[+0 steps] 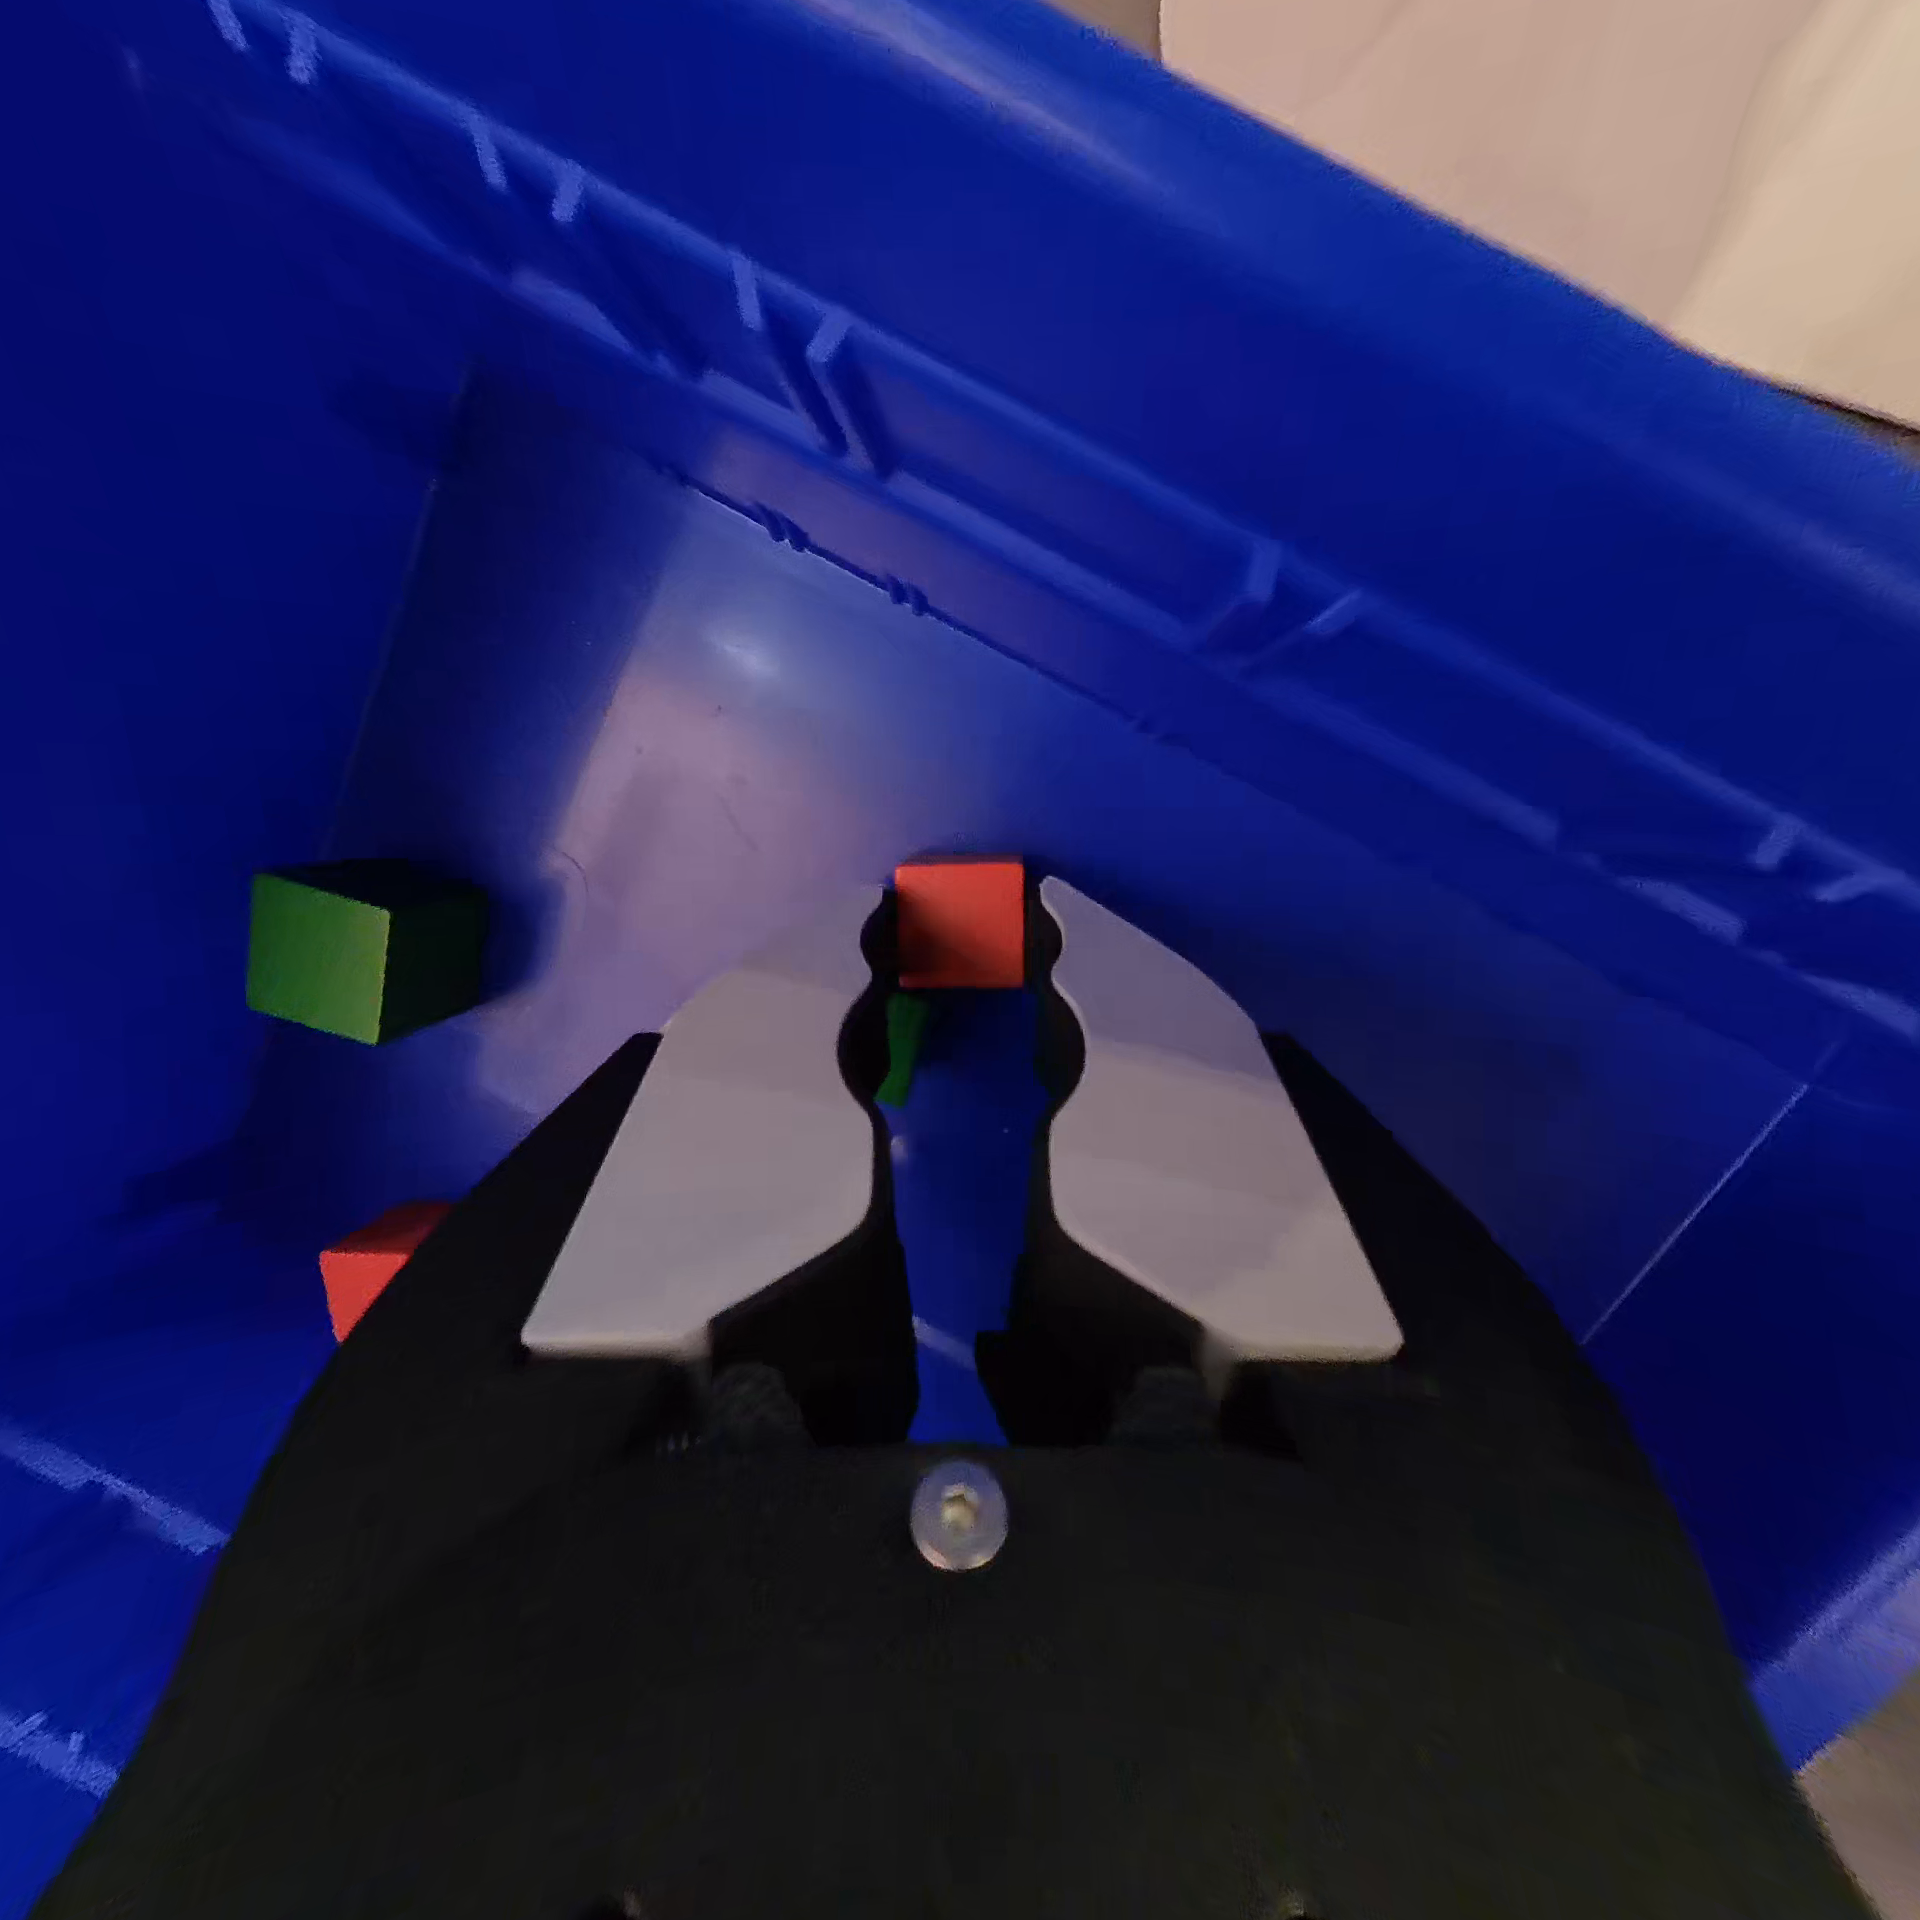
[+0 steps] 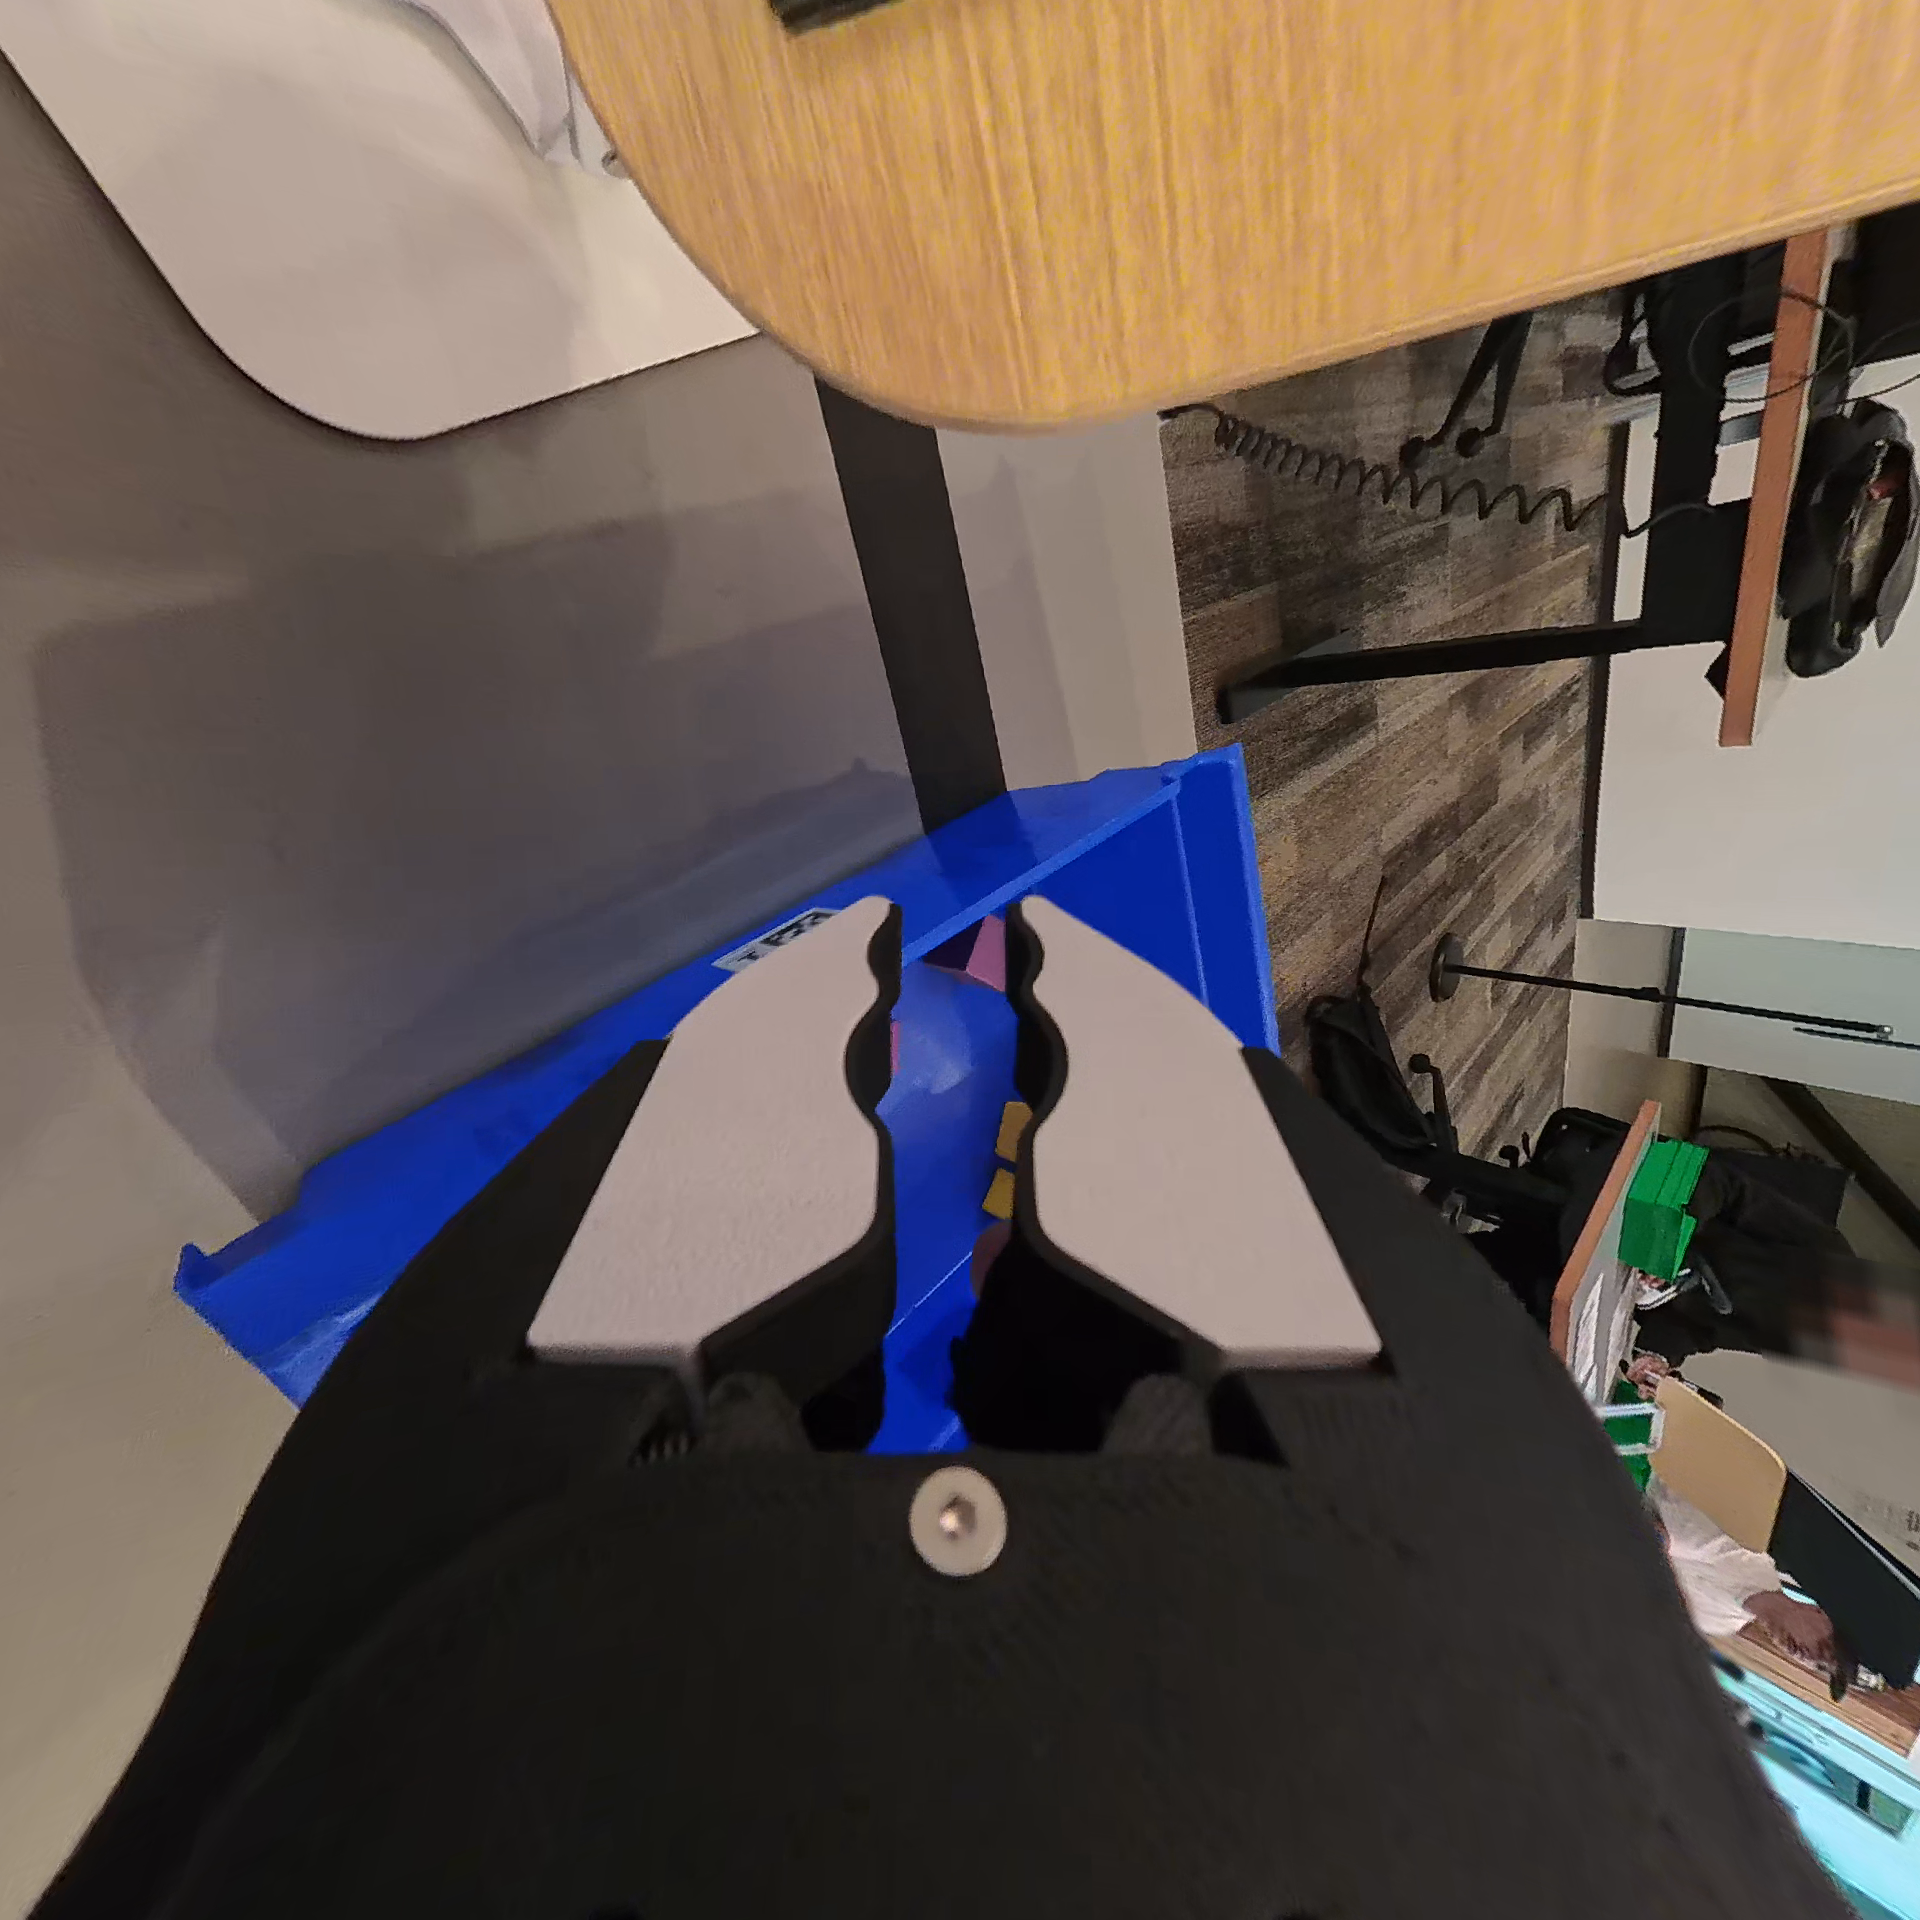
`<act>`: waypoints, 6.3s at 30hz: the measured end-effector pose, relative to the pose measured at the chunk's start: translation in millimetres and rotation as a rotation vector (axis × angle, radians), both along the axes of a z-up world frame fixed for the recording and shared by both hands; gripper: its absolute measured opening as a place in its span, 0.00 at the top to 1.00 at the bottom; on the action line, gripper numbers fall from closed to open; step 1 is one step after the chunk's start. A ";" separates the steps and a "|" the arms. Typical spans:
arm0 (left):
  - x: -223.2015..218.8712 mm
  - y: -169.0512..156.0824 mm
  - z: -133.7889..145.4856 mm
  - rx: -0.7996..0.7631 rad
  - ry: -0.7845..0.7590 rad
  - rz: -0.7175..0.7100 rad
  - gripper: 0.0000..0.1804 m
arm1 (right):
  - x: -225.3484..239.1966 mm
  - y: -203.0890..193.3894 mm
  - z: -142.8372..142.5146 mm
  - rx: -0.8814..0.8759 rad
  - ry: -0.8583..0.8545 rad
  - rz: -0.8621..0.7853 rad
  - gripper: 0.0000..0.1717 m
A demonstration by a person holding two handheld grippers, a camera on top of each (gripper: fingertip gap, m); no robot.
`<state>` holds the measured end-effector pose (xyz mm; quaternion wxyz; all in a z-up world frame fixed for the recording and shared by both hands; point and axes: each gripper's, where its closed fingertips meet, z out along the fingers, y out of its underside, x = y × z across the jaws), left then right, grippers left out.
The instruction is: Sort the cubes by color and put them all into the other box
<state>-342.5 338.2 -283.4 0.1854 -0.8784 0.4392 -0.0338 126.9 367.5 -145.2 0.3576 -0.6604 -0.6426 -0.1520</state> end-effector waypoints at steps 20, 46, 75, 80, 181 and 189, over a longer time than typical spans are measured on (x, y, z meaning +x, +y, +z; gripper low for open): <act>130.6 -65.8 262.7 0.439 -0.813 -0.266 0.87 | -121.7 -81.3 131.0 0.515 0.472 0.443 0.76; 302.3 -125.1 252.1 -0.011 -1.336 -0.532 0.88 | -198.9 -136.9 121.5 0.786 0.632 0.614 0.87; 278.2 -117.9 268.2 0.129 -1.296 -0.512 1.00 | 37.0 -2.2 39.6 0.102 0.129 0.050 0.86; 281.5 -116.7 262.7 0.127 -1.273 -0.510 1.00 | 75.7 -13.7 -37.2 -0.278 -0.017 -0.060 0.86; -76.4 22.3 22.6 0.015 0.030 0.723 0.88 | 48.4 -18.6 -87.0 -0.376 -0.211 -0.007 0.91; -67.1 1.6 15.5 -0.111 0.062 0.668 0.73 | 48.9 -19.4 -90.5 -0.383 -0.227 0.000 0.90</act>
